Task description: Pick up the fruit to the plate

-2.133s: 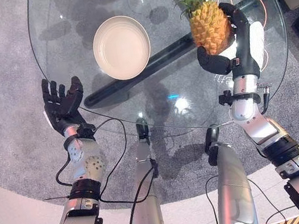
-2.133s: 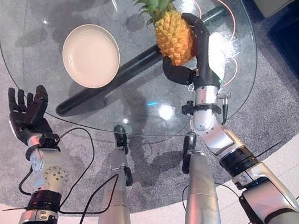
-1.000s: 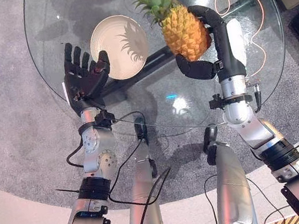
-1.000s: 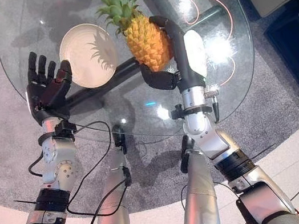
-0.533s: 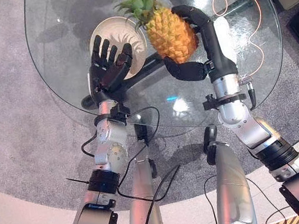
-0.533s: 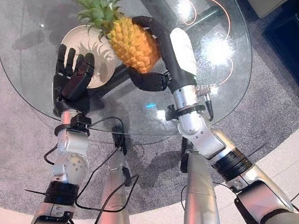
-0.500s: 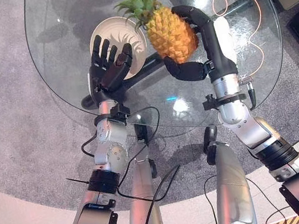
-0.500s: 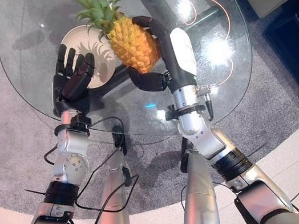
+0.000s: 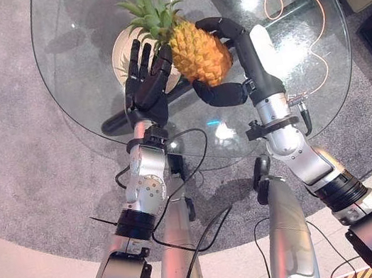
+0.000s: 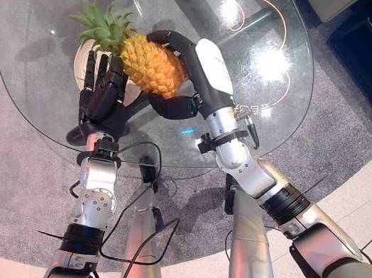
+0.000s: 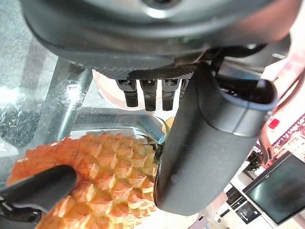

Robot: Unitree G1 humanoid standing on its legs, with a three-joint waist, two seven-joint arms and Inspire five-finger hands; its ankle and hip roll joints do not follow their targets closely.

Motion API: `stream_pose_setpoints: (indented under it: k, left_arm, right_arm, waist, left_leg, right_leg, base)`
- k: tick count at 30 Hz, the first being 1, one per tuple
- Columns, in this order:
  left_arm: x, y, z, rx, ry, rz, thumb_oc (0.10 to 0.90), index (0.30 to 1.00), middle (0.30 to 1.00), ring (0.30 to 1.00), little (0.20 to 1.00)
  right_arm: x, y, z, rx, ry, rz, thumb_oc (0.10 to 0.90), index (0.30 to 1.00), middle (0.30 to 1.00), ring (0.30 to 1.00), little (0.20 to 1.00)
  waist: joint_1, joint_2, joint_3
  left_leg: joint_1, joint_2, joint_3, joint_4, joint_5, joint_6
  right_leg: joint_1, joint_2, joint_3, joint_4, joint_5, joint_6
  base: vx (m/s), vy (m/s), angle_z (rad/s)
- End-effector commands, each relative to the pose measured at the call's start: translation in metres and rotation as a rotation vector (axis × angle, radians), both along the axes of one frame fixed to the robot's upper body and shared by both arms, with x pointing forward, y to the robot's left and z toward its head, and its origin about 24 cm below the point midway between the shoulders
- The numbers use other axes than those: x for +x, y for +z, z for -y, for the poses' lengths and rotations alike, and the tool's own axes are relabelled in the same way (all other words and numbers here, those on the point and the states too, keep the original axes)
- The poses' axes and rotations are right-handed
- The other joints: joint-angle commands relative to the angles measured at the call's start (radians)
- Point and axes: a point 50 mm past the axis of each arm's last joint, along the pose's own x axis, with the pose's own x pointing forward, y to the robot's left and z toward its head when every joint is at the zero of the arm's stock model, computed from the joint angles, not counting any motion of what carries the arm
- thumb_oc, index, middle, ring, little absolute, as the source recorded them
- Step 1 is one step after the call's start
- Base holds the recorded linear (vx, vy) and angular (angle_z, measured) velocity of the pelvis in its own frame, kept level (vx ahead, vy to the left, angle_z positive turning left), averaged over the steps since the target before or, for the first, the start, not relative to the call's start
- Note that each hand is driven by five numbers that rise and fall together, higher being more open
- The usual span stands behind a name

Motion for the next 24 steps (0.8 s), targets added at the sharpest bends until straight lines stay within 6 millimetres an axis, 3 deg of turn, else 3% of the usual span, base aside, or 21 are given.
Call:
stream_pose_setpoints:
  k: [1,24]
  left_arm:
    - [-0.011,0.067,0.008,-0.065,-0.062,0.305,0.8,0.9,0.9,0.9,0.9]
    - [-0.015,0.073,0.0,-0.169,-0.098,0.364,0.8,0.9,0.9,0.9,0.9]
  right_arm:
    - [-0.05,0.088,-0.044,0.053,0.318,0.45,0.1,0.3,0.3,0.3,0.2]
    - [-0.056,0.084,-0.055,-0.077,0.405,0.413,0.1,0.3,0.3,0.3,0.2]
  waist:
    - [0.001,-0.023,-0.019]
    - [0.01,-0.018,-0.019]
  left_leg:
    - [0.052,0.015,0.061,0.172,-0.193,0.015]
    - [0.045,0.011,0.054,0.17,-0.187,0.012]
  right_leg:
    - [0.079,0.005,0.027,-0.287,0.223,0.026]
    - [0.077,-0.002,0.021,-0.286,0.222,0.025]
  base:
    - [0.0,0.0,0.0]
    - [0.0,0.0,0.0]
